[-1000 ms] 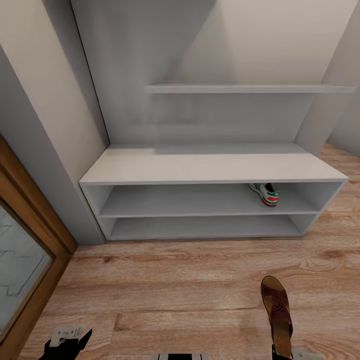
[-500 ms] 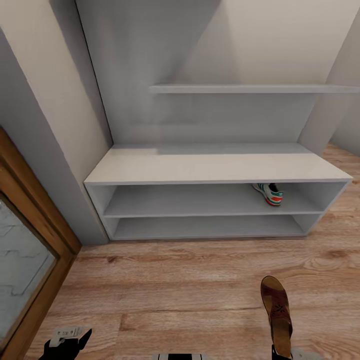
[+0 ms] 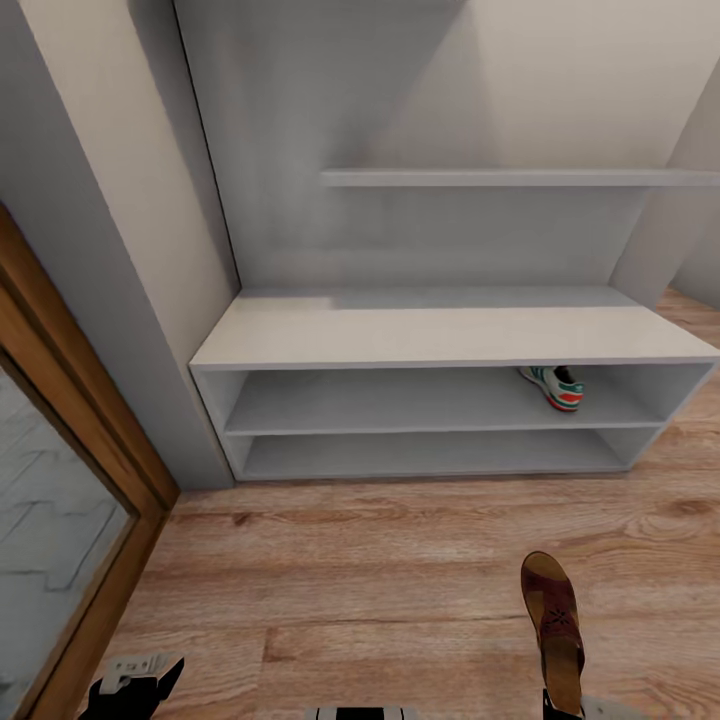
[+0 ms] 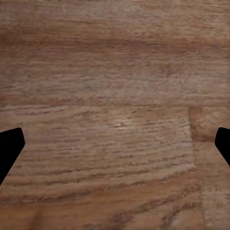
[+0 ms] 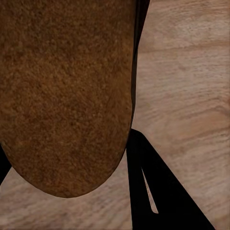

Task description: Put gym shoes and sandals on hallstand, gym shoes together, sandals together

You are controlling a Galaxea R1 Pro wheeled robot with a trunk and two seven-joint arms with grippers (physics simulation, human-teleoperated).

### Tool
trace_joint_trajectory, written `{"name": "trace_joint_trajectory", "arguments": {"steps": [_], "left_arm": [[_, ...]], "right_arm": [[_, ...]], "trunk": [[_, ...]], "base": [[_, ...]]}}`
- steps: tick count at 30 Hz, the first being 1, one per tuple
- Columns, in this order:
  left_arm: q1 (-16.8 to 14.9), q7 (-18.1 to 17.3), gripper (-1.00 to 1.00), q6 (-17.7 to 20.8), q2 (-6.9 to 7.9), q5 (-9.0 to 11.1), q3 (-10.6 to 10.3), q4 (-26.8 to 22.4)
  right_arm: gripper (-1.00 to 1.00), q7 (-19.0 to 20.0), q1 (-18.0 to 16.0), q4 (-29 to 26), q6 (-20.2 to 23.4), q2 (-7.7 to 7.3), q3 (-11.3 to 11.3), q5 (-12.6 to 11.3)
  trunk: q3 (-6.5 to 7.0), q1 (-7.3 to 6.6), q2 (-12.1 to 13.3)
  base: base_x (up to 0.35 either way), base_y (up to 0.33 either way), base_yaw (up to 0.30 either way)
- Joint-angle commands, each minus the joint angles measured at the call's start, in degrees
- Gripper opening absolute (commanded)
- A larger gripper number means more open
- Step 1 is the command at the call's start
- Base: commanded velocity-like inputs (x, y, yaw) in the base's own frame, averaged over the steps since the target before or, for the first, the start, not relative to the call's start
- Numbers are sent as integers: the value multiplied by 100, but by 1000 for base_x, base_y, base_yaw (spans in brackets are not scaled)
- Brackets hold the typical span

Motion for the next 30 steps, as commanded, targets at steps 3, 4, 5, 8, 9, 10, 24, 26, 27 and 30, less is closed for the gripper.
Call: {"name": "trace_joint_trajectory", "arguments": {"steps": [3,4,5,8,9,10,24,26,27,30], "left_arm": [[-3,-52,100,6,-1,49,18,7],[-3,-52,100,6,-1,49,18,7],[-3,-52,100,6,-1,46,18,7],[-3,-52,100,6,-1,43,14,7],[-3,-52,100,6,-1,42,13,7],[-3,-52,100,6,-6,41,10,7],[-3,-63,100,-2,-64,-2,-36,12],[-3,-94,100,-2,-68,-11,-40,14],[-3,-117,100,-2,-68,-13,-41,14],[-3,-285,100,-3,-70,-18,-42,35]], "right_arm": [[-100,-24,-3,6,-15,2,-11,6],[-100,-24,-3,9,-16,0,-11,6],[-100,-24,-3,11,-16,0,-11,6],[-100,-22,-3,12,-13,1,-11,6],[-100,-21,-3,12,-12,1,-11,5],[-100,-19,-3,13,-10,1,-11,2],[-100,-35,-32,-336,254,382,129,10],[-100,-43,-50,-566,571,513,140,14],[-100,-46,-62,-652,714,556,143,14],[-100,-75,-149,-1042,1413,723,161,15]], "trunk": [[-4,-2,-2],[-4,-2,-2],[-4,-2,-2],[-4,-2,-2],[-4,-2,-2],[-4,-2,-2],[-4,-2,-2],[-4,-2,-2],[-4,-2,-2],[-4,-2,-2]], "base": [[-112,60,0],[-197,144,0],[-221,169,0],[-211,165,0],[-120,94,0],[-96,75,0],[-21,17,0],[-1,1,0],[0,0,0],[0,0,0]]}}
